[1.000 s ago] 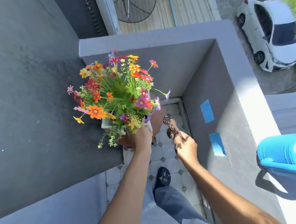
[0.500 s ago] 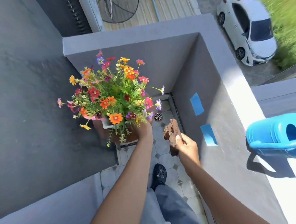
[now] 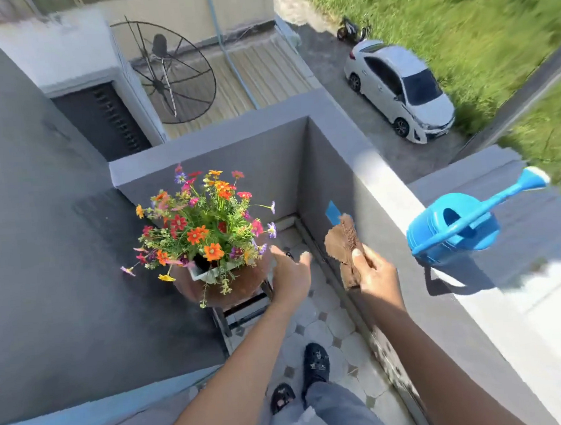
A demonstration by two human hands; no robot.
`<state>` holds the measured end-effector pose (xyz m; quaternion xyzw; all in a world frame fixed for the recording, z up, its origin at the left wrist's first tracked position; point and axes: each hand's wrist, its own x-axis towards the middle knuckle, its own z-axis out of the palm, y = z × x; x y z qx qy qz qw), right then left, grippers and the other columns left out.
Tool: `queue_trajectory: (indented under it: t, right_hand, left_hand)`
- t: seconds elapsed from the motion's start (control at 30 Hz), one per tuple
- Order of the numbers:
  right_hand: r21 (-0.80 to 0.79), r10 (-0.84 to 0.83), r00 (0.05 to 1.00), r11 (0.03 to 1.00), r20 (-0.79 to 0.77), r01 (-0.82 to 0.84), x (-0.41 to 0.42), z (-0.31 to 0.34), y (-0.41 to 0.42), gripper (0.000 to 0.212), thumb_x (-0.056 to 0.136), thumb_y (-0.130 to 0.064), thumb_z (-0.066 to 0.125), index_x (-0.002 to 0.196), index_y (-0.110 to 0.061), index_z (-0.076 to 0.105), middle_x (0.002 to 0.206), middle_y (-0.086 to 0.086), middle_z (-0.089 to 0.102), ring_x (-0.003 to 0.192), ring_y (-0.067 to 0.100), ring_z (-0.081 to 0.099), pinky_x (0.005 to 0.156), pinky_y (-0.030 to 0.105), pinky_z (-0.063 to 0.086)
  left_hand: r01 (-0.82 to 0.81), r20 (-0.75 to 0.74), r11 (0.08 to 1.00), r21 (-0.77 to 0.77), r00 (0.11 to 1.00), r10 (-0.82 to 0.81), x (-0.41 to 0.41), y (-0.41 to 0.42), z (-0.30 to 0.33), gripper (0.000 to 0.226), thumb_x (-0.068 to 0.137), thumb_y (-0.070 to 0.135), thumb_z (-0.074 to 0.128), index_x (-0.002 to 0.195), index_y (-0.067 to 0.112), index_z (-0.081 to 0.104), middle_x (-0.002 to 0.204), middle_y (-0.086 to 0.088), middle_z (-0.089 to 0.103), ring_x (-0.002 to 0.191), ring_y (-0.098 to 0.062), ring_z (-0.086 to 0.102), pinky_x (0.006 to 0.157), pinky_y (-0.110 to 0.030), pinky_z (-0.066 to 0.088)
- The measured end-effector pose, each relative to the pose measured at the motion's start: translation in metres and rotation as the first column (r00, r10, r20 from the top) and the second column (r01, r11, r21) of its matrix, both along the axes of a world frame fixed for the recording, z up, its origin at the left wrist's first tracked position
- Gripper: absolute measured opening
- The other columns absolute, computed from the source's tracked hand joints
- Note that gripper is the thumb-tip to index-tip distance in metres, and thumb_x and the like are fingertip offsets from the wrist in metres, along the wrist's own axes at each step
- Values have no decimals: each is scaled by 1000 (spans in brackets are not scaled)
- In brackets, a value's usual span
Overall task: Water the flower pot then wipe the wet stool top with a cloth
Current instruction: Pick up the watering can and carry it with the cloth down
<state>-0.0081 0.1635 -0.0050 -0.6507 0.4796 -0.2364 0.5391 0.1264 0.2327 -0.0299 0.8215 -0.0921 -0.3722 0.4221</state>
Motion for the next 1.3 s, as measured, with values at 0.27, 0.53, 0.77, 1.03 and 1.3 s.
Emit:
queue_trajectory:
  t: [0.27,0.53,0.77,1.03,1.3]
  right_hand:
    - [-140,-388,898,897,209,420,-105,89,-59,23,99,-22,49,108,-11,67,90,-5,66,83,9,58,83,32,47]
    - [-81,-597,746,763,295,642,-193,112,-104,23,101,-19,46,99,-13,68,81,-4,63,74,7,51,70,29,44]
    - [-37,-571,795,807,207,589,-234,92,-145,24,101,-25,45,105,-17,67,101,8,72,89,13,62,87,40,51]
    - [-55,-463,860,873,214,484,-227,95,-184,24,102,-21,44,102,-17,68,90,-2,71,81,9,61,75,24,49]
    - [4,-189,948,981,255,195,-182,101,-188,26,102,-16,45,116,-18,67,110,-1,71,104,7,67,96,43,49]
  left_hand:
    - [170,-6,872,-458,981,-195,-87,-74,112,12,91,25,54,89,16,62,69,-2,61,51,-17,49,47,-26,42]
    - [49,-426,866,-498,856,-293,-210,-158,125,22,93,20,47,96,10,66,67,-3,60,40,-9,44,39,-18,34]
    - [-292,-735,880,-374,672,-89,-249,-231,88,42,92,47,54,122,17,54,92,1,65,47,-7,50,40,-20,40]
    - [-344,-629,871,-350,776,53,-242,-253,78,34,92,45,56,96,14,69,74,8,62,48,-5,43,41,-19,35]
    - [-135,-349,917,-377,937,-6,-161,-203,62,38,96,47,45,87,14,61,75,4,64,42,-5,35,39,-19,28]
